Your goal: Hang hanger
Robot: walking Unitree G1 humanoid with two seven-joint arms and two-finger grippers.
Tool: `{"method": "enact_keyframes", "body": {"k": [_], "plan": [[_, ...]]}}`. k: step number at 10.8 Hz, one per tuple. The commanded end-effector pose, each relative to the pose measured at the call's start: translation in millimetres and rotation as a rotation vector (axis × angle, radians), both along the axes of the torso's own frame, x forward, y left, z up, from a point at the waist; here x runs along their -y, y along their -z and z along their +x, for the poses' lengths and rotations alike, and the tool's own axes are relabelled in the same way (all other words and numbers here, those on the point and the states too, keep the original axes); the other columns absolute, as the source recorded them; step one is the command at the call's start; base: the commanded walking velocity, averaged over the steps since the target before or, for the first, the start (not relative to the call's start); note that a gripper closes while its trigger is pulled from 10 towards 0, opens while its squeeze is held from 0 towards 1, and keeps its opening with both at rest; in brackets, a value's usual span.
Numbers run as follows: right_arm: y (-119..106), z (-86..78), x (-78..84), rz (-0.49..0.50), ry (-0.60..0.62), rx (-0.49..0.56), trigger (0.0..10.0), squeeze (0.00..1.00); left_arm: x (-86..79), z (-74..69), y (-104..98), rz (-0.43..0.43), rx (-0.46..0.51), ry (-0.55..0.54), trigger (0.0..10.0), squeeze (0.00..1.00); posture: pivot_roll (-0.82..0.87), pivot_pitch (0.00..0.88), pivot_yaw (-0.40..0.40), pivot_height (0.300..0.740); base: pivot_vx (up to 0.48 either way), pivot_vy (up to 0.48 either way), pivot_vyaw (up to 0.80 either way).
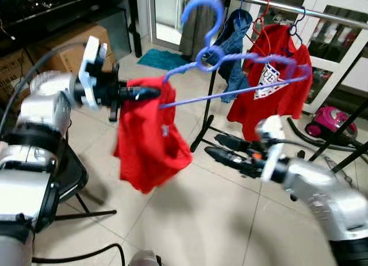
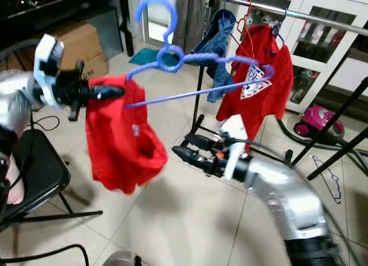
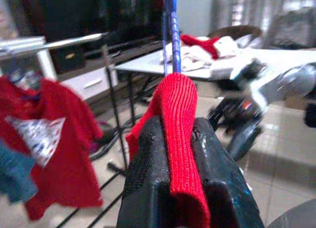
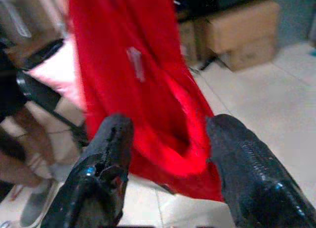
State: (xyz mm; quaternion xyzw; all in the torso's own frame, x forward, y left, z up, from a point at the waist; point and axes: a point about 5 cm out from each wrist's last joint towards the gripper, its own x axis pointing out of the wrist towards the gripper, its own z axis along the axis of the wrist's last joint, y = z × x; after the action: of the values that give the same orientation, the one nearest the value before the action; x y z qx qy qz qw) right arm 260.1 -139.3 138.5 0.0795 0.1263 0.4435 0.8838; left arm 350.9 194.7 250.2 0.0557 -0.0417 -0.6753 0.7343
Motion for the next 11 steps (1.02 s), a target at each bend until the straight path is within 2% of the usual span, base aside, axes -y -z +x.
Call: {"method": "enact_keyframes", "body": {"k": [1,3,5,8,9,11], "plan": [[4,1.0,0.8,-0.010,0.046,-0.019,10.0,1.00,7.9,-1.6,-17,-0.021,0.048,0.055,0.0,0.00,0.04,0.000,0.021,0.740,0.000,0.000,0.00],[15,-10.9,-5.0,0.034,0.068,-0.084,10.0,1.00,12.9,-11.0,-30,-0.025,0.075,0.117,0.0,0.00,0.03,0.000,0.032,0.740,0.000,0.000,0.00],[20,-13.3,-3.9,0.031,0.117,-0.117,10.0,1.00,13.1,-14.6,-33,-0.017,0.085,0.133,0.0,0.00,0.01,0.000,0.040,0.740,0.000,0.000,0.00],[15,-31.1,-12.7,0.098,0.065,-0.168,10.0,1.00,19.6,-17.5,-36,-0.042,0.114,0.161,0.0,0.00,-0.02,0.000,0.069,0.740,0.000,0.000,0.00],[14,-37.4,-15.3,0.103,0.044,-0.183,10.0,0.00,19.1,-18.3,-35,-0.045,0.119,0.161,0.0,0.00,-0.03,0.000,0.078,0.740,0.000,0.000,0.00],[22,-43.7,-24.4,0.046,0.041,-0.223,10.0,0.00,17.0,-20.2,-35,-0.056,0.131,0.151,0.0,0.00,-0.05,0.000,0.086,0.740,0.000,0.000,0.00]]}}
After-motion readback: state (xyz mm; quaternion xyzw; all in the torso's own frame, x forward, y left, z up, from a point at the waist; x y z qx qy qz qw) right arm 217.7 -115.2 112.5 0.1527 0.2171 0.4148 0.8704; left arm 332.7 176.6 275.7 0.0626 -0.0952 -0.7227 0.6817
